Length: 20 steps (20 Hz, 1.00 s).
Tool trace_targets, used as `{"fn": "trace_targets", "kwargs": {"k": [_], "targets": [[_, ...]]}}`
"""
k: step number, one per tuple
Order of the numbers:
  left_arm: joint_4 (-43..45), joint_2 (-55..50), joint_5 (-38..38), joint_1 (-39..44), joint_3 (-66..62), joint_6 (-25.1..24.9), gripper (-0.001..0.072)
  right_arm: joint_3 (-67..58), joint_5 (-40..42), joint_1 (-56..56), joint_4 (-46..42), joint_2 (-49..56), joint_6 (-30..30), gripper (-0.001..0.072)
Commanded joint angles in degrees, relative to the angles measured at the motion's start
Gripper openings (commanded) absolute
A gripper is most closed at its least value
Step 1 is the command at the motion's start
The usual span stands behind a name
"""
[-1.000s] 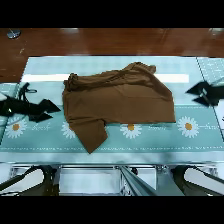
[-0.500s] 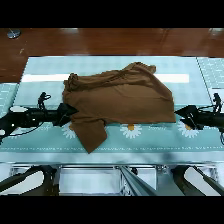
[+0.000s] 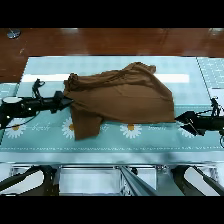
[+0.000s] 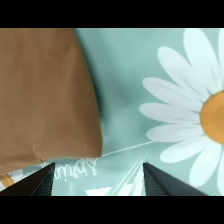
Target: Fold the shirts.
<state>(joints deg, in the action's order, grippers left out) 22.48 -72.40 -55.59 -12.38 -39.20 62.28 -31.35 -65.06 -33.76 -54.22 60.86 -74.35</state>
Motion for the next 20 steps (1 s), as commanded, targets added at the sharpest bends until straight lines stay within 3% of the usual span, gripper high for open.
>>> {"fn": "trace_targets", "kwargs": {"k": [1, 9, 10, 11, 12, 16, 20], "targets": [[-0.2, 0.0, -3.8, -3.9, -3.9, -0.3, 0.0027, 0.0, 0.7, 3.5, -0.5, 1.2, -0.8, 0.0625], [3.7, -0.1, -5.4, -3.6, -3.9, -0.3, 0.0027, -4.2, 5.9, 14.1, 8.3, 13.4, -1.5, 0.0612], [3.7, -0.1, -5.6, -3.6, -3.9, -0.3, 0.0027, -5.3, 5.9, 15.8, 8.3, 14.7, -1.8, 0.0496], [3.7, -0.1, -5.9, -3.6, -3.9, -0.3, 0.0028, -6.8, 5.5, 17.0, 8.3, 15.3, -2.1, 0.0203], [3.6, -0.1, -6.7, -3.7, -4.2, -0.3, 0.0027, -9.0, 4.8, 17.8, 8.7, 15.3, -1.8, 0.0029], [-0.6, 2.0, -10.2, -3.7, -13.1, -0.1, 0.0027, -29.4, -4.1, 17.9, 9.2, 13.6, -2.3, 0.0028], [-5.4, 6.3, -10.2, -3.7, -37.7, 0.1, 0.0027, -62.4, -8.5, 17.9, 9.2, 11.0, -5.8, 0.0028]]}}
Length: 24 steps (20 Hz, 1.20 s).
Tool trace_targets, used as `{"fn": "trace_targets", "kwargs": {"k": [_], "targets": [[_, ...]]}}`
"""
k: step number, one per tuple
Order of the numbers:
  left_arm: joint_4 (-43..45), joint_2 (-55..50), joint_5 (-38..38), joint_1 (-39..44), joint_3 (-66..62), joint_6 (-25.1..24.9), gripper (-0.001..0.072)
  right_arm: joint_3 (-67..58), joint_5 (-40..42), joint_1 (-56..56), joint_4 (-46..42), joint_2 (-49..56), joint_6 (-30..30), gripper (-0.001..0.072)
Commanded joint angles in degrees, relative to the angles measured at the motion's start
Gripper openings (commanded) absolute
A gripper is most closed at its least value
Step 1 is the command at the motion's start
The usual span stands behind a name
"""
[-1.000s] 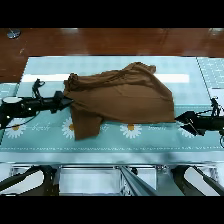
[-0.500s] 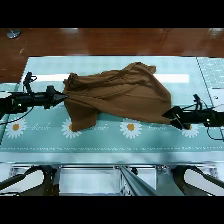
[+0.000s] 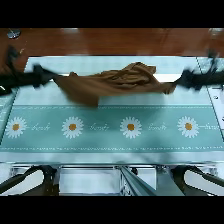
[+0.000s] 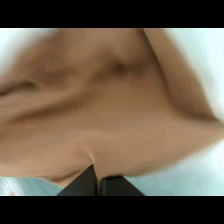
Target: Fold the shirts.
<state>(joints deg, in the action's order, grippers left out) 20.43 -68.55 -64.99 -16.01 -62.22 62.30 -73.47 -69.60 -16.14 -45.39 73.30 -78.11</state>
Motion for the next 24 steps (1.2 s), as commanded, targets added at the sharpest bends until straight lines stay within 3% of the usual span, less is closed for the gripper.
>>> {"fn": "trace_targets", "kwargs": {"k": [1, 4, 7, 9, 15, 19, 24], "targets": [[-2.8, 3.2, -0.8, 0.0, -21.6, 0.1, 0.0027, -27.4, -5.2, 0.3, 0.2, -2.4, -2.3, 0.0028], [11.2, 5.7, -0.8, 0.0, -42.1, 6.5, 0.0026, -42.9, -8.3, 0.3, -3.9, -7.7, -4.1, 0.0028], [28.4, 10.2, -0.9, 0.0, -55.5, 12.7, 0.0026, -45.4, -10.8, 0.2, -8.9, -17.4, -4.5, 0.0028], [36.0, 15.3, -0.5, 0.0, -57.8, 14.5, 0.0026, -45.4, -14.3, 0.2, -10.9, -22.9, -5.3, 0.0028], [50.9, 30.5, -6.4, 1.1, -53.0, 16.7, 0.0026, -45.4, -22.2, 0.3, -14.8, -34.2, -7.5, 0.0028], [55.4, 37.9, -8.9, 10.7, -41.5, 19.0, 0.0027, -43.6, -26.9, 0.3, -14.5, -35.2, -9.1, 0.0028], [60.7, 37.5, -11.2, 13.9, -24.5, 20.6, 0.0026, -22.6, -25.4, 0.3, -7.8, -35.4, -7.4, 0.0028]]}}
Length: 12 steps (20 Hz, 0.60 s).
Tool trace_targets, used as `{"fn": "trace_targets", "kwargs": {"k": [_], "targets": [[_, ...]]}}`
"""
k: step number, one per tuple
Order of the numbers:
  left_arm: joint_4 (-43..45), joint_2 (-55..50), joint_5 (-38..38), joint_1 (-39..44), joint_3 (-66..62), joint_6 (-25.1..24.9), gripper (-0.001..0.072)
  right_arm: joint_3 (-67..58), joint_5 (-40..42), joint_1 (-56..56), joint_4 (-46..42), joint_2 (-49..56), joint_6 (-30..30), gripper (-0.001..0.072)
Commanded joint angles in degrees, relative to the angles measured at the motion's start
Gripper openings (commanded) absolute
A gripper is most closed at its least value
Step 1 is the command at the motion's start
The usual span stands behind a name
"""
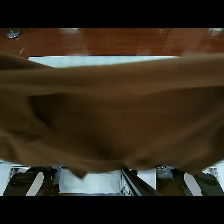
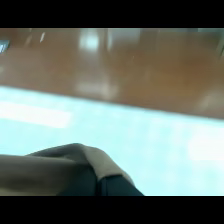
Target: Fold the shirts.
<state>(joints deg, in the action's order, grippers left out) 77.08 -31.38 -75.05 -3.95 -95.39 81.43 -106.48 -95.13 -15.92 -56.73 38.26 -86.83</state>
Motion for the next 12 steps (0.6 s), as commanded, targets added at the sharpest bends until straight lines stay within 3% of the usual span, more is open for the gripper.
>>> {"fn": "trace_targets", "kwargs": {"k": [1, 6, 12], "targets": [[4.0, -1.1, 0.1, 1.8, 12.2, 2.1, 0.0027, 16.3, 2.4, 0.0, 3.7, -0.3, 2.5, 0.0028], [3.9, -14.4, 9.4, 1.8, 22.9, 5.6, 0.0027, 36.6, 18.1, 0.1, 4.0, 8.7, 8.5, 0.0028], [1.4, -38.3, 25.0, 1.8, 22.3, 11.1, 0.0027, 35.1, 31.6, 0.1, 12.4, 36.2, 12.4, 0.0028]]}}
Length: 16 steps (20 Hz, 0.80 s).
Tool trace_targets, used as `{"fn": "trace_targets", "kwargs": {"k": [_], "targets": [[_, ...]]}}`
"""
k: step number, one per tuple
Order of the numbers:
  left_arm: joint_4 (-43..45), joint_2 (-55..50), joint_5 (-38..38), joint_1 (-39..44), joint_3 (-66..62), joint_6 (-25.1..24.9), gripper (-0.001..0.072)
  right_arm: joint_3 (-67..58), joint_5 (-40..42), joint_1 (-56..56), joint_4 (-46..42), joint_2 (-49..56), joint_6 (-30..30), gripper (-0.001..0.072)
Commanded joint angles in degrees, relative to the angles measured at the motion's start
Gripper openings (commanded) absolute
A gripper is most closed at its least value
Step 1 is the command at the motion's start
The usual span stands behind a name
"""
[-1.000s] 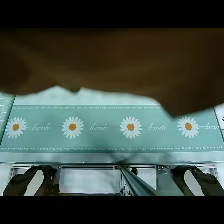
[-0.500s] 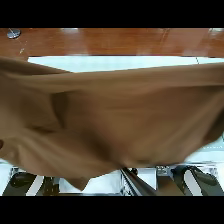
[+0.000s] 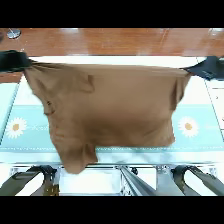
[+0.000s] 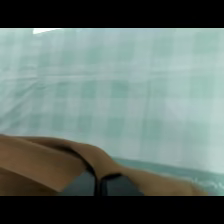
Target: Fold the shirts.
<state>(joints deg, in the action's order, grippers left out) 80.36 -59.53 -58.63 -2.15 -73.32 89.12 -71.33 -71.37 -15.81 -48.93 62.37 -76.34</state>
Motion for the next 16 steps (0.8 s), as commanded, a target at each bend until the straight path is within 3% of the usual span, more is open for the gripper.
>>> {"fn": "trace_targets", "kwargs": {"k": [1, 6, 11, 14, 16], "targets": [[-4.0, -13.5, 10.8, 0.0, -0.4, 3.4, 0.0027, -2.3, 8.6, 0.0, 6.7, 16.8, 2.2, 0.0028], [-12.1, -26.5, 20.1, 0.0, -4.0, 4.6, 0.0027, -17.7, 8.2, 0.0, 11.3, 35.3, 0.4, 0.0028], [-16.0, -34.8, 20.9, 0.0, -7.7, 4.9, 0.0028, -24.9, 9.1, 2.4, 10.6, 42.8, -0.2, 0.0028], [-17.4, -35.4, 16.0, -0.7, -7.9, 4.2, 0.0028, -24.9, 6.6, 2.2, 8.9, 43.5, -1.3, 0.0028], [-17.4, -35.4, 7.8, -1.6, -9.2, -0.9, 0.0027, -24.9, 0.9, 1.2, 8.5, 43.4, -0.5, 0.0029]]}}
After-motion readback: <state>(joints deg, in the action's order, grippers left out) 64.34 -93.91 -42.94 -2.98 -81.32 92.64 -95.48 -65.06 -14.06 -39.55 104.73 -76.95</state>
